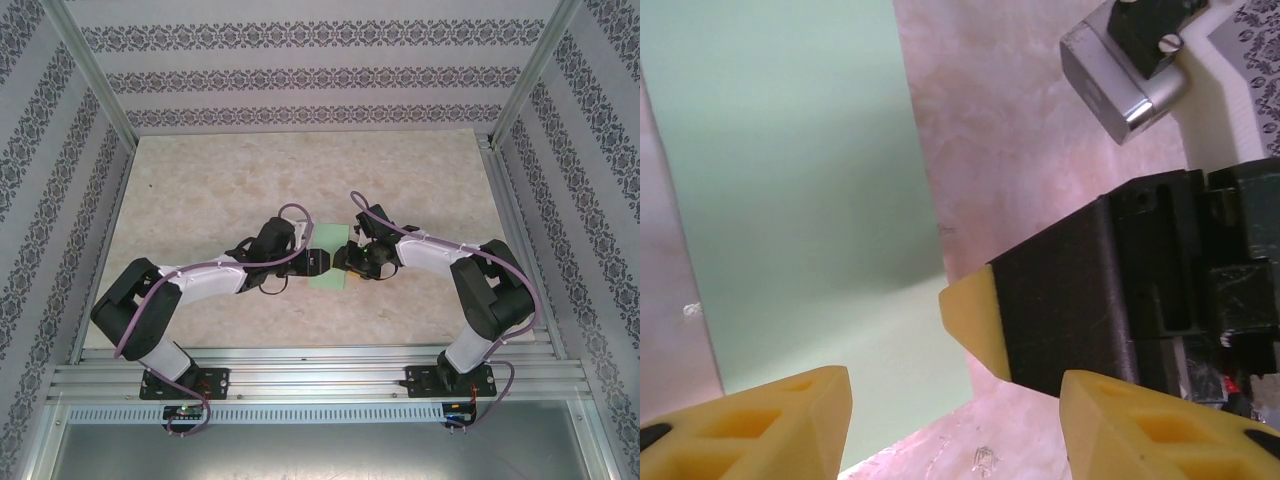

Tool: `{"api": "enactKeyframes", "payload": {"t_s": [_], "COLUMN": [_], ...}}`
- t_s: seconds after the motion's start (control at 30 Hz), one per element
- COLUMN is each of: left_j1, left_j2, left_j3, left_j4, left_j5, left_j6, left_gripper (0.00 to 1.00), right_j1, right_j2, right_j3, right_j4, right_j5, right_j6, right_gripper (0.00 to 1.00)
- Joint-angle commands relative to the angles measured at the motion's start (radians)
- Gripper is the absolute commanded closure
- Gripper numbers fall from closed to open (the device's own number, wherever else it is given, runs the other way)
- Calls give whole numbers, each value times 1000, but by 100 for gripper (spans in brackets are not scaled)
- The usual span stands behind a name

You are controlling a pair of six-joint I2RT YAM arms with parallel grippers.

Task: Fold a paper plane with a square sheet of paper (fold left side to right side)
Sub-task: Fold the triangle a second time at the center of the table.

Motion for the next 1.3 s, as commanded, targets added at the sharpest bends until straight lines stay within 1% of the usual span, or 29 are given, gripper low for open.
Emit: {"api": "enactKeyframes", "payload": {"t_s": [0.0,0.33,0.43,0.57,0.7,0.8,0.9,1.03,1.2,1.27], "left_j1": [13,12,13,12,13,13,13,13,12,12], "left_j2": [5,-25,-44,-61,-73,-79,-84,-87,-86,-88], "left_j3": [-33,-74,-86,-89,-91,-93,-91,-93,-90,-91], "left_j4": [-29,14,10,-8,-22,-28,-36,-36,-44,-41], "left_j5": [-22,-39,-58,-74,-87,-91,-95,-97,-99,-97], "left_j6": [9,84,98,111,120,126,131,139,146,151], "left_gripper": [42,41,41,41,41,40,40,40,40,40], "right_j1": [18,21,21,20,22,21,22,22,21,20], "right_j2": [4,30,30,30,43,50,50,44,31,30], "right_j3": [8,-1,1,-1,1,-1,-2,-6,1,0], "right_j4": [23,55,45,40,46,50,57,84,60,65], "right_j5": [-17,-22,-10,2,-10,-10,-14,-34,-21,-27], "right_j6": [11,33,28,24,27,28,30,47,34,38], "right_gripper": [56,55,53,52,52,49,49,55,60,66]}}
